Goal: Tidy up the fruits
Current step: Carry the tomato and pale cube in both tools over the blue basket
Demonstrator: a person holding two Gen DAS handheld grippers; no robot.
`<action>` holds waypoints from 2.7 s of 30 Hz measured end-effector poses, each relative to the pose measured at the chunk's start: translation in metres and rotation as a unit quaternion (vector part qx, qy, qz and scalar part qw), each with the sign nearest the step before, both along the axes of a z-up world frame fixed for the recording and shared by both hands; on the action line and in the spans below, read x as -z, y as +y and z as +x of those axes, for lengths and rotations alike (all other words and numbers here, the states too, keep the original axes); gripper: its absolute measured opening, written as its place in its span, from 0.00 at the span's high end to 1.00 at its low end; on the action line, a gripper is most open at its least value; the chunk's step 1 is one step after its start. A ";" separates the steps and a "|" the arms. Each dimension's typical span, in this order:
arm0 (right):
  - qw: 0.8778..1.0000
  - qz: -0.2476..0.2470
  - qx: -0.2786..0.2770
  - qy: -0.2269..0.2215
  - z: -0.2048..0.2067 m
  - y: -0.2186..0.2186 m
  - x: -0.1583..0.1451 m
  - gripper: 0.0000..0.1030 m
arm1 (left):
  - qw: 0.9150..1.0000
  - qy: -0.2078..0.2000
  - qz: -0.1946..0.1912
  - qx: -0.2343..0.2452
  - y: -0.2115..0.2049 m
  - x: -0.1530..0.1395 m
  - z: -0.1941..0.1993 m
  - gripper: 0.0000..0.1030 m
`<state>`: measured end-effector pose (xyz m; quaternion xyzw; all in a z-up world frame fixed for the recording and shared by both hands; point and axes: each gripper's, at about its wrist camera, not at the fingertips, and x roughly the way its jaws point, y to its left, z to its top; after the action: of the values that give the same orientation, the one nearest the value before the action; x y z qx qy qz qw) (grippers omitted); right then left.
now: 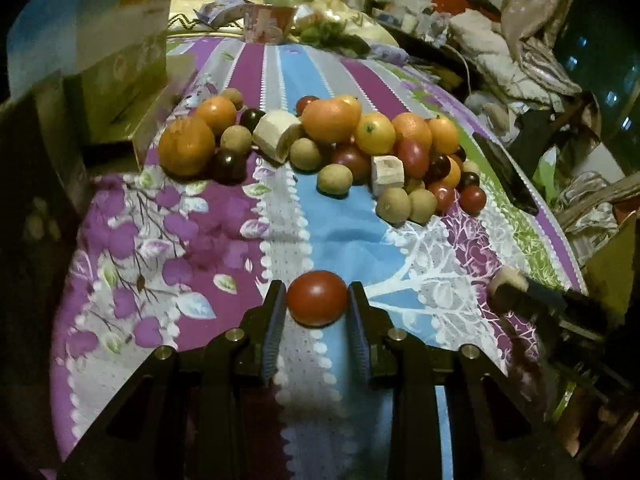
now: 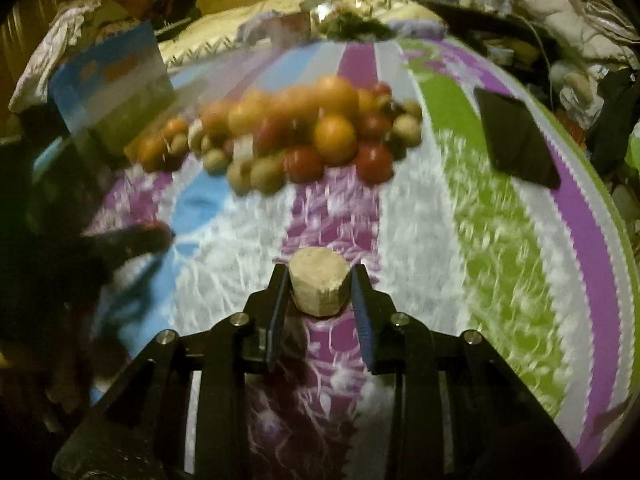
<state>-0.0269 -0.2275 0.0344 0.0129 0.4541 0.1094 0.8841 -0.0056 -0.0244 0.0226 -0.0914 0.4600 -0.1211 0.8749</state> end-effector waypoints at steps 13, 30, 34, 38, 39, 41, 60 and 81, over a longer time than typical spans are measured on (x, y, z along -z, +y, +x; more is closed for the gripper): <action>1.000 -0.025 0.007 -0.012 -0.002 0.008 0.006 0.69 | 1.000 -0.009 0.021 -0.007 -0.007 0.003 0.002 0.63; 0.998 -0.013 0.038 -0.046 0.001 0.024 -0.077 0.69 | 0.994 -0.091 0.049 -0.034 0.021 -0.107 -0.018 0.68; 0.999 -0.012 0.021 -0.047 0.009 0.042 -0.106 0.69 | 0.992 -0.107 0.055 -0.043 0.039 -0.141 -0.026 0.68; 0.999 -0.004 -0.003 -0.040 0.016 0.068 -0.130 0.69 | 0.992 -0.100 0.055 -0.060 0.068 -0.166 -0.031 0.68; 0.999 -0.004 -0.009 -0.039 0.018 0.074 -0.134 0.69 | 0.992 -0.098 0.054 -0.065 0.075 -0.170 -0.033 0.68; 0.999 -0.004 -0.022 -0.041 0.020 0.091 -0.146 0.69 | 0.990 -0.099 0.055 -0.078 0.094 -0.180 -0.037 0.68; 0.981 0.052 -0.187 -0.005 0.038 0.293 -0.190 0.69 | 0.968 -0.077 0.044 -0.233 0.304 -0.215 -0.080 0.68; 0.939 -0.030 -0.314 0.135 0.066 0.416 -0.147 0.69 | 0.959 0.084 0.000 -0.272 0.418 -0.153 -0.086 0.68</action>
<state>0.0388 0.1889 0.1810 -0.1420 0.5535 0.3647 0.7352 -0.0918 0.3938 0.1751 -0.2225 0.4895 0.1296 0.8331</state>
